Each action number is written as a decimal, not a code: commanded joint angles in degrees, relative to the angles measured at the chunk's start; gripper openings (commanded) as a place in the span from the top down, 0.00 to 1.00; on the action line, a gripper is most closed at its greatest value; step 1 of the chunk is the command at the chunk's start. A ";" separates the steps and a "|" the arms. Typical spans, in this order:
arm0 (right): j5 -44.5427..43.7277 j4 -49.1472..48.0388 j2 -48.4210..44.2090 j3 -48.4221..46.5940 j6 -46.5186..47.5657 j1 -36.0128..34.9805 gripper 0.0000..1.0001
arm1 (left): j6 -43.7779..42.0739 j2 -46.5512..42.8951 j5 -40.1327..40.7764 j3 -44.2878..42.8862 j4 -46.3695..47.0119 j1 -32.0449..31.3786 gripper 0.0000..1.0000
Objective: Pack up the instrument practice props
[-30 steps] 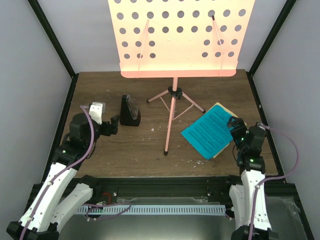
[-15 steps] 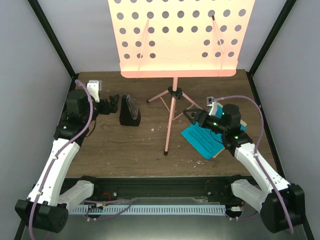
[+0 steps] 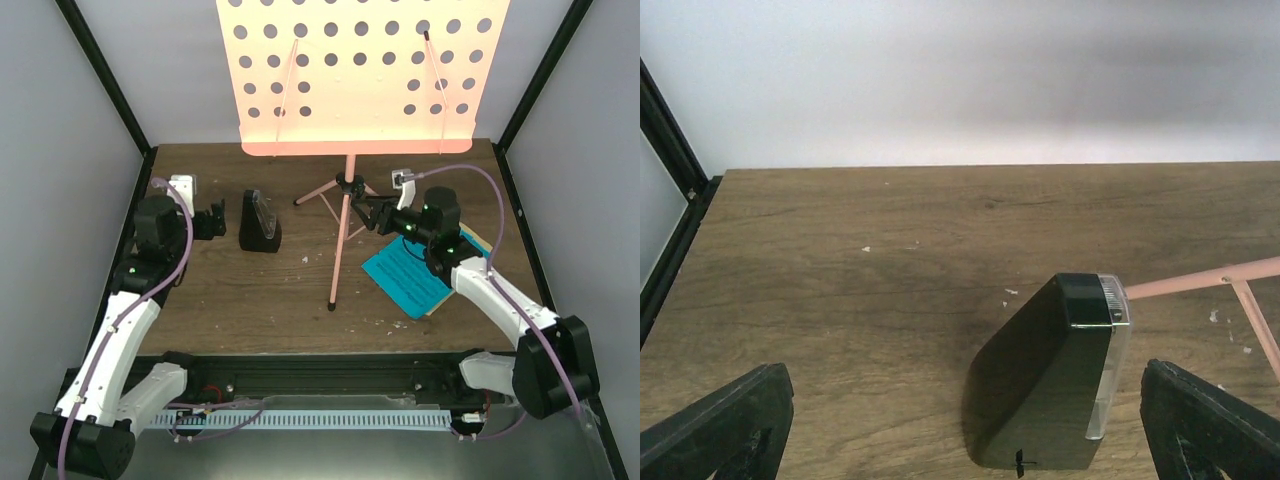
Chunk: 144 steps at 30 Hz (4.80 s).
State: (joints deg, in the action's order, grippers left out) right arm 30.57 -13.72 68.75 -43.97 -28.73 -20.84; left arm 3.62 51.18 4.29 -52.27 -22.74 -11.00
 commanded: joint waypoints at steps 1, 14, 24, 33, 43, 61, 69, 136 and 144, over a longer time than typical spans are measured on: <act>-1.51 -4.56 3.17 -4.03 2.50 -0.35 0.42 | -1.07 0.90 0.50 0.54 1.27 0.21 0.04; -7.44 -3.90 3.65 -5.15 8.31 -0.36 0.70 | -0.89 0.90 -0.08 0.94 1.54 0.21 0.06; -5.20 -3.72 4.17 -5.40 14.67 -0.35 0.91 | -0.81 1.20 -0.55 0.97 1.60 0.25 0.06; -8.85 -11.95 1.67 1.63 38.20 -0.65 0.95 | -0.82 1.01 -0.74 0.99 1.35 0.23 0.06; -12.78 -9.44 2.96 -0.67 62.03 -1.07 0.92 | -0.80 0.47 -1.00 0.79 1.23 0.23 0.05; -14.82 -12.07 -2.04 1.09 67.81 -4.83 0.43 | -0.71 0.14 -1.23 0.90 1.08 0.28 0.05; -15.71 -18.14 -10.37 13.88 46.42 -4.82 0.08 | -0.96 0.80 -0.48 1.02 1.13 0.21 0.06; -12.79 -22.30 3.27 4.75 -64.61 -1.41 0.53 | -0.01 0.42 -3.77 0.59 1.03 0.20 0.05; -15.07 -19.68 2.62 3.97 -61.94 -1.13 0.70 | -0.06 0.59 -3.86 0.59 0.92 0.23 0.06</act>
State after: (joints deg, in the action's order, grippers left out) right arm 17.72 -34.33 72.03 -39.51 -92.03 -21.96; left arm 3.03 51.99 0.97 -51.53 -22.39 -11.00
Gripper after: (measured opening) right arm 0.315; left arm 0.945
